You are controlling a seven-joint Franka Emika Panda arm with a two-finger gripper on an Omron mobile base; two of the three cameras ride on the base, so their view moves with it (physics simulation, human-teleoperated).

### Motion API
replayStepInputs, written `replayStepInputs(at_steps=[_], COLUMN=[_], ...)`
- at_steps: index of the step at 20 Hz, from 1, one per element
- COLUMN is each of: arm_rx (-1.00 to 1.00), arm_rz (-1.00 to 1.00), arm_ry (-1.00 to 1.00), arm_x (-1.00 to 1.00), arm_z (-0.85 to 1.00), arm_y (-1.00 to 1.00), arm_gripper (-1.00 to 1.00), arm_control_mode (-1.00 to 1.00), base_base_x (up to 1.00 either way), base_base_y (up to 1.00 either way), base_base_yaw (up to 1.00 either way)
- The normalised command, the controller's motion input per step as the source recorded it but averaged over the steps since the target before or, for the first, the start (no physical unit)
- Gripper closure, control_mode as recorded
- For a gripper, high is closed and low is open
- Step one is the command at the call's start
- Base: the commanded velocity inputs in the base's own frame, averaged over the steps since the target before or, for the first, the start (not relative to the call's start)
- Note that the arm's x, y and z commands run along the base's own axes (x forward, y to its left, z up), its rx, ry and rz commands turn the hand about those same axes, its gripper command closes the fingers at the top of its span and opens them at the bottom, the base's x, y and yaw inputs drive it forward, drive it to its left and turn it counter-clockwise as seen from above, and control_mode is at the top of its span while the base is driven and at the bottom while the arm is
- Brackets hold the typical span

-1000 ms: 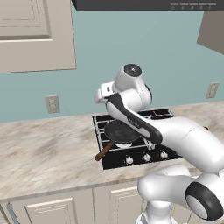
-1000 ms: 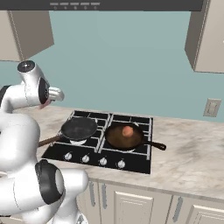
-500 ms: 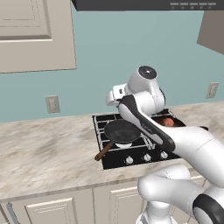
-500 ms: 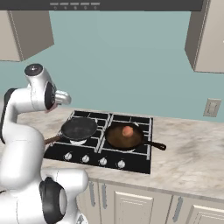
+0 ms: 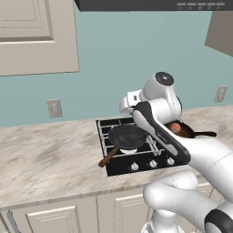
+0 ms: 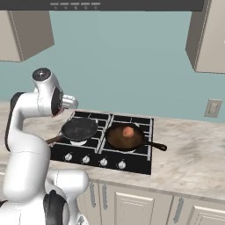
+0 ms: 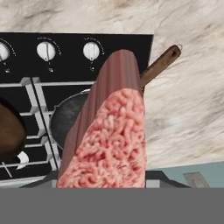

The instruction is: Place both pans onto different burners. Then place the onion and the steak on different pans.

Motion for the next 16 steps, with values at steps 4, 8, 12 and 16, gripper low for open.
replayStepInputs(at_steps=[4, 8, 12, 16], arm_rx=[0.00, -0.01, -0.04, -0.01], arm_rz=[-0.01, 0.00, -0.01, 0.00], arm_ry=[0.00, 0.00, 0.00, 0.00], arm_x=[0.00, 0.00, 0.00, 0.05], arm_z=[-0.23, -0.33, -0.31, -0.25], arm_y=[-0.09, -0.04, -0.10, -0.11], arm_gripper=[1.00, 1.00, 1.00, 1.00], arm_control_mode=[-1.00, -1.00, -1.00, -1.00], base_base_x=[0.00, 0.00, 0.00, 0.00], base_base_y=[0.00, 0.00, 0.00, 0.00], base_base_yaw=[0.00, 0.00, 0.00, 0.00])
